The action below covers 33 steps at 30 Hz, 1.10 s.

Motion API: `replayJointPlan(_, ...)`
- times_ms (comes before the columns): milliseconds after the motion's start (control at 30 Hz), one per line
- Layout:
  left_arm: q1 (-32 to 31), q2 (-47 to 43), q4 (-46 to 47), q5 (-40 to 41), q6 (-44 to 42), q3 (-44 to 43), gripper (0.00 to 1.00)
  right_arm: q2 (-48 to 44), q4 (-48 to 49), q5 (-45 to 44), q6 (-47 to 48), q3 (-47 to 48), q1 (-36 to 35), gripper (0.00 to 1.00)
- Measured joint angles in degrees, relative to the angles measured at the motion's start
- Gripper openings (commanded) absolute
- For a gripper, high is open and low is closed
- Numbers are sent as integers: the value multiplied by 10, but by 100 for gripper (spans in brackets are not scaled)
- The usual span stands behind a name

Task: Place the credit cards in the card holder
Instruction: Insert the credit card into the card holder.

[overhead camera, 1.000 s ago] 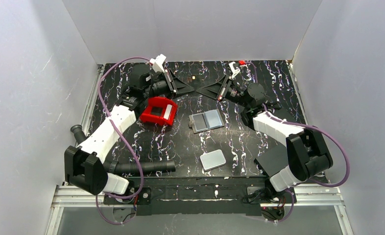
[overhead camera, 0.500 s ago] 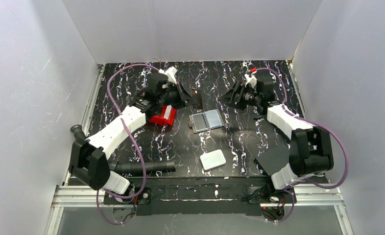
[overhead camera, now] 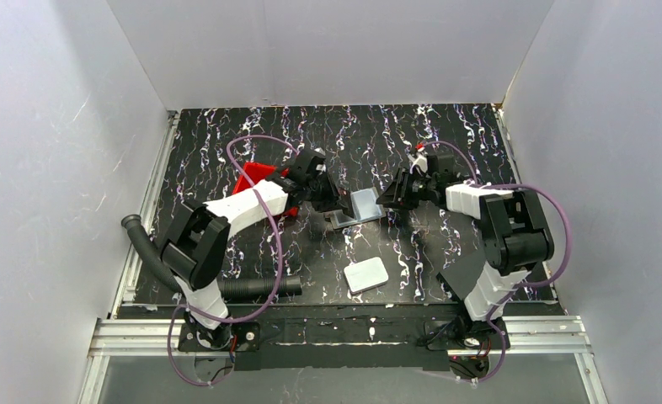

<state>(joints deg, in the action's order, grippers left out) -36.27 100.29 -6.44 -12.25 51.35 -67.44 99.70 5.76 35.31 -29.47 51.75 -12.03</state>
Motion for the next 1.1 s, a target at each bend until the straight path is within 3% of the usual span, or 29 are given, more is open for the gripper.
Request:
replayJointPlan(267,0,40,18,9,13,-5,0,41,34,-5,12,-2,-1,31)
replayJointPlan(1100,14,83,78,-22,38,-4,0,58,94,0,-1,-7,-9,21)
